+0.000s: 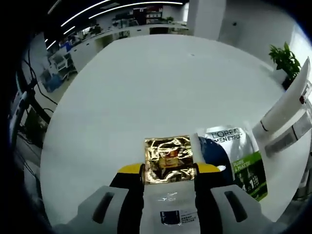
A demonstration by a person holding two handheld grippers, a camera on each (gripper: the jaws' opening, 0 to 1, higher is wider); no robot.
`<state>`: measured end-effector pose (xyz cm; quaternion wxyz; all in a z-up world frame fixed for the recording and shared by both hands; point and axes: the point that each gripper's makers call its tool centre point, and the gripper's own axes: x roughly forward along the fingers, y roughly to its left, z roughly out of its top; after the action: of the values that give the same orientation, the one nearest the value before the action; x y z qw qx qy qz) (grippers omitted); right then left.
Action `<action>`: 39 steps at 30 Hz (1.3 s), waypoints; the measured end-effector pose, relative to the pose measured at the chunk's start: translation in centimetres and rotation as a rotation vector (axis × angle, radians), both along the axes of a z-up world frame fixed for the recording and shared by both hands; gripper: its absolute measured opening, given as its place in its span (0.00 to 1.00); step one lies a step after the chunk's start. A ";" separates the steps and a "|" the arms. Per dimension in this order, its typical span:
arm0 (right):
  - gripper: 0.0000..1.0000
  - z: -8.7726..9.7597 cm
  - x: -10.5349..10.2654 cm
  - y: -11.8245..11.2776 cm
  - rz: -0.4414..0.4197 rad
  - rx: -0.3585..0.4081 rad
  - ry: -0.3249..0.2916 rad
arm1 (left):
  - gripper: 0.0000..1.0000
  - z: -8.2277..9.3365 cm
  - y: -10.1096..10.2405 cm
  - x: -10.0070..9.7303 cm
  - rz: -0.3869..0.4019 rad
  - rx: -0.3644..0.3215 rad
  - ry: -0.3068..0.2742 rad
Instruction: Arrange the skincare products in the storage area until every visible bottle or jar stands upright without overlapping.
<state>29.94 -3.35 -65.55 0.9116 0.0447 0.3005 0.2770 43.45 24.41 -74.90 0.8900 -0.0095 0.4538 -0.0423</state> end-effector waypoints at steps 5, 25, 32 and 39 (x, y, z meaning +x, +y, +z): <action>0.90 0.1 0.0 -0.1 -0.004 -0.001 -0.003 | 0.39 0.1 0.0 0.1 -0.002 0.006 -0.005; 0.90 1.2 -0.1 0.2 0.007 0.000 -0.032 | 0.55 2.0 0.0 -0.6 -0.082 -0.039 -0.026; 0.90 1.8 0.1 0.2 0.010 0.001 -0.052 | 0.61 3.6 0.0 -1.8 -0.189 -0.051 -0.073; 0.90 2.5 0.1 -0.6 0.007 -0.007 -0.069 | 0.69 5.5 0.5 -4.2 -0.240 -0.086 -0.103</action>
<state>30.07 -3.93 -63.03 0.9205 0.0308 0.2700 0.2806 39.25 24.93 -69.43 0.8996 0.0089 0.4030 -0.1681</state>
